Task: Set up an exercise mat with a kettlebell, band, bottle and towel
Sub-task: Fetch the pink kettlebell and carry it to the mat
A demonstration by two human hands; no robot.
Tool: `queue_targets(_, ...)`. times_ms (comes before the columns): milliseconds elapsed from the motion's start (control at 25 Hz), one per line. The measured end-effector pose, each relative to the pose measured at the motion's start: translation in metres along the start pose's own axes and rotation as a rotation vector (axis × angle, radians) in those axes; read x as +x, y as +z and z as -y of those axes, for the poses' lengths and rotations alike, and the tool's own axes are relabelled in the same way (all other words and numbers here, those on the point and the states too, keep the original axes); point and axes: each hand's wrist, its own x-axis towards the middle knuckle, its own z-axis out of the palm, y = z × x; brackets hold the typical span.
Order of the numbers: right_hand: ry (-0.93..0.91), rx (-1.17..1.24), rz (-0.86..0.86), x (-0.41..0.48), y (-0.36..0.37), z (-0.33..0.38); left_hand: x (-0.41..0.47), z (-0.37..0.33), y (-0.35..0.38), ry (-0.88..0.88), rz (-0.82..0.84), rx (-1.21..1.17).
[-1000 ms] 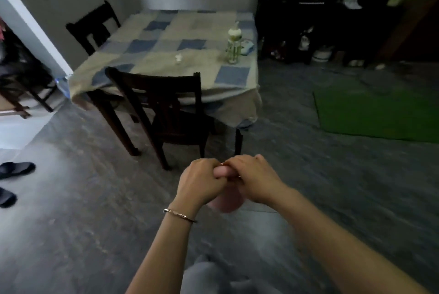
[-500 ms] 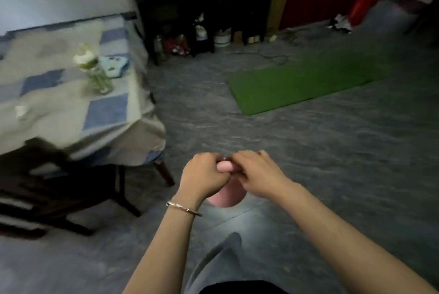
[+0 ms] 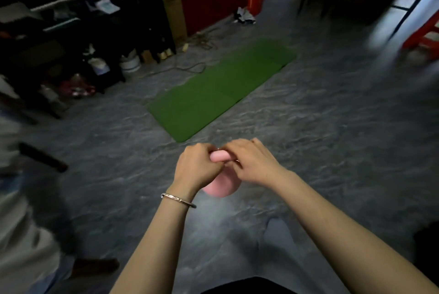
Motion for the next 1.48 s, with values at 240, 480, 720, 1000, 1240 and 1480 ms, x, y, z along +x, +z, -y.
queue_targets(240,0.022,0.031,0.039,0.04,-0.074,-0.169,0.139,-0.118,0.058,0.017,0.044,-0.051)
queue_targets(480,0.052,-0.009,0.03,0.089,-0.136,-0.332,0.282,-0.22,0.115,0.063,0.088,-0.088)
queue_targets(720,0.113,0.016,0.036,0.175,-0.184,-0.502,0.46,-0.305,0.166,0.123,0.134,-0.067)
queue_targets(1000,0.124,0.005,-0.041,0.272,-0.253,-0.68,0.644,-0.413,0.2,0.131,0.115,-0.089)
queue_targets(1240,0.109,0.072,-0.038,0.332,-0.286,-0.847,0.779,-0.505,0.264,0.076,0.059,-0.061)
queue_targets(1480,0.007,0.086,0.074,0.39,-0.341,-1.001,0.892,-0.596,0.326,-0.038,-0.019,-0.174)
